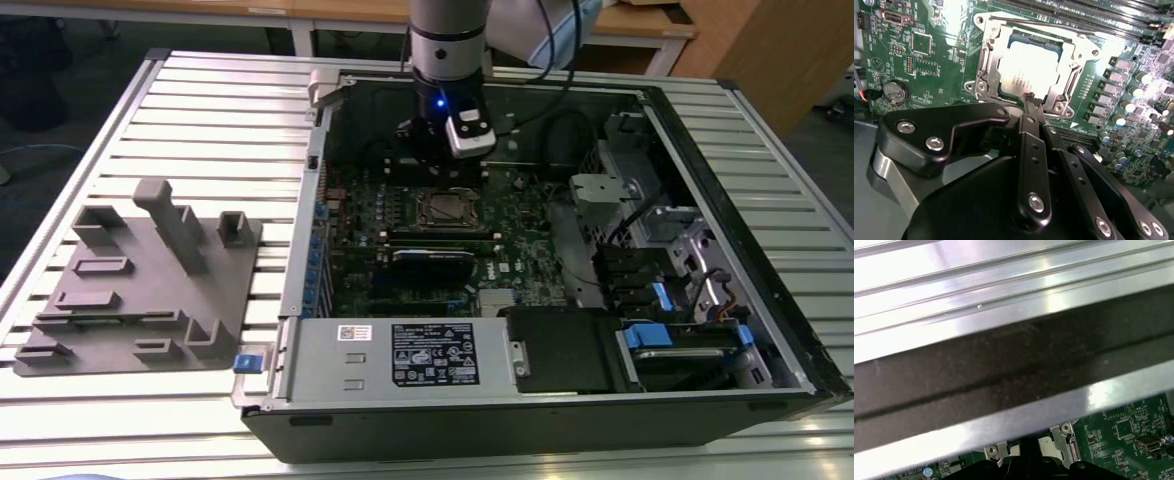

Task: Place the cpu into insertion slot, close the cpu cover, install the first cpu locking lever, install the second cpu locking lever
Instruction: 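Install the first cpu locking lever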

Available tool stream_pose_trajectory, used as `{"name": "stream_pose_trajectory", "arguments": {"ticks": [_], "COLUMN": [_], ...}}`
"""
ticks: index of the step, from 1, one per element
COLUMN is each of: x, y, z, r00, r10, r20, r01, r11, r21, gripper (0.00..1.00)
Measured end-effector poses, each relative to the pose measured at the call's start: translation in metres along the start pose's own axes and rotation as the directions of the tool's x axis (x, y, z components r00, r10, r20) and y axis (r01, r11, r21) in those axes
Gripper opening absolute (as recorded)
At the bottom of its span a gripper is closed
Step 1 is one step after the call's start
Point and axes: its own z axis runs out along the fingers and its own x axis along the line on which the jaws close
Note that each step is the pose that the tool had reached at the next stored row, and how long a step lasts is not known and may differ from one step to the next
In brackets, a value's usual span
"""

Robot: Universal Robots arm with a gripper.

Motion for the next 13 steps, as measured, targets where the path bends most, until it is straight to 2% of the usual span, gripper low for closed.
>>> {"name": "stream_pose_trajectory", "arguments": {"ticks": [2, 5, 6, 9, 13], "x": [-0.0028, -0.0097, -0.0111, -0.0125, -0.0141], "y": [0.0009, 0.0028, 0.0032, 0.0022, -0.0034], "z": [0.0002, 0.0009, 0.0012, 0.0014, 0.0017], "r00": [1.0, 0.9997, 0.9995, 0.9994, 0.9993], "r10": [0.0, 0.0, -0.001, -0.001, -0.001], "r20": [-0.0082, -0.0264, -0.0308, -0.0357, -0.0365], "r01": [0.0, 0.001, 0.001, 0.001, 0.001], "r11": [1.0, 1.0, 1.0, 0.9999, 0.9999], "r21": [0.003, 0.0083, 0.0095, 0.0109, 0.0111], "gripper": [0.11, 0.11, 0.11, 0.11, 0.11]}}
